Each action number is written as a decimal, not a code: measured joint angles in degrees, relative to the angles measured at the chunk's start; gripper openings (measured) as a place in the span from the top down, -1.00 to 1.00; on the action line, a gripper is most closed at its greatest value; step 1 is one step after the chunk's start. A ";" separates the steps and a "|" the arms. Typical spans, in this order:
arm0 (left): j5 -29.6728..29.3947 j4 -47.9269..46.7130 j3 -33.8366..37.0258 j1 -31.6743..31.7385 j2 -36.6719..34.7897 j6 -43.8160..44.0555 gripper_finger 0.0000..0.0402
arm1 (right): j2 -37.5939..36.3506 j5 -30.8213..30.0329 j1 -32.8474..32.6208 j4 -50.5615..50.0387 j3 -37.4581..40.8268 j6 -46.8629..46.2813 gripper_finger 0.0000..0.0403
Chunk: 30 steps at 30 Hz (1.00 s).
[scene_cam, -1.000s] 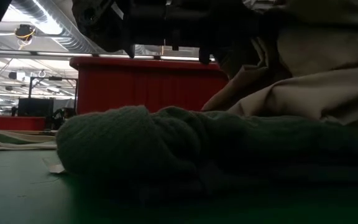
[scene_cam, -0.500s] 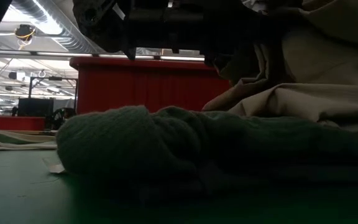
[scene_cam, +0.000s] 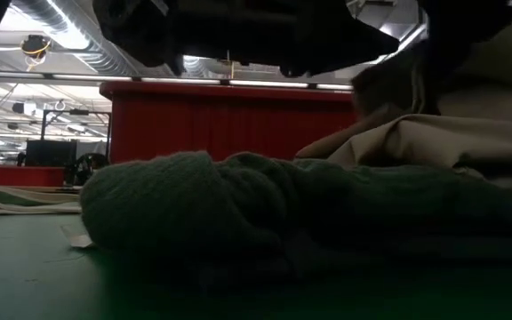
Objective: Fold laundry
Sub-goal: Fold the grey shorts
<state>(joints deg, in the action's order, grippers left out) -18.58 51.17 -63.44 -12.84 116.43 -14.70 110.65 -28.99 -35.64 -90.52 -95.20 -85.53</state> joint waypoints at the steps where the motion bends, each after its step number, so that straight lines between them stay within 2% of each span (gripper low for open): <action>1: -1.20 -0.20 0.00 -0.44 -0.23 -0.93 0.09 | -0.04 0.31 0.00 0.13 0.02 -0.85 0.08; 5: -5.48 -0.42 0.00 -2.13 -1.80 -3.73 0.09 | -0.16 1.10 0.07 0.58 0.35 -1.23 0.08; 10: -10.41 -5.12 0.00 -4.30 -4.65 -2.13 0.09 | -0.35 3.69 0.04 0.52 0.33 -1.25 0.08; 17: -11.36 -18.14 0.00 -7.83 -9.71 4.56 0.09 | -1.72 5.87 -0.01 0.60 0.31 0.56 0.08; 24: -8.58 -28.85 -0.02 -10.82 -12.05 11.37 0.09 | -3.82 6.34 -0.41 0.41 0.28 3.50 0.08; 30: 3.28 -37.20 0.00 -11.02 -12.12 21.27 0.09 | -8.11 5.90 -0.76 0.46 0.26 6.51 0.08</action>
<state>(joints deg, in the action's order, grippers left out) -15.30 13.97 -63.44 -23.86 104.31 6.57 102.54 -23.09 -36.40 -90.06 -94.94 -79.02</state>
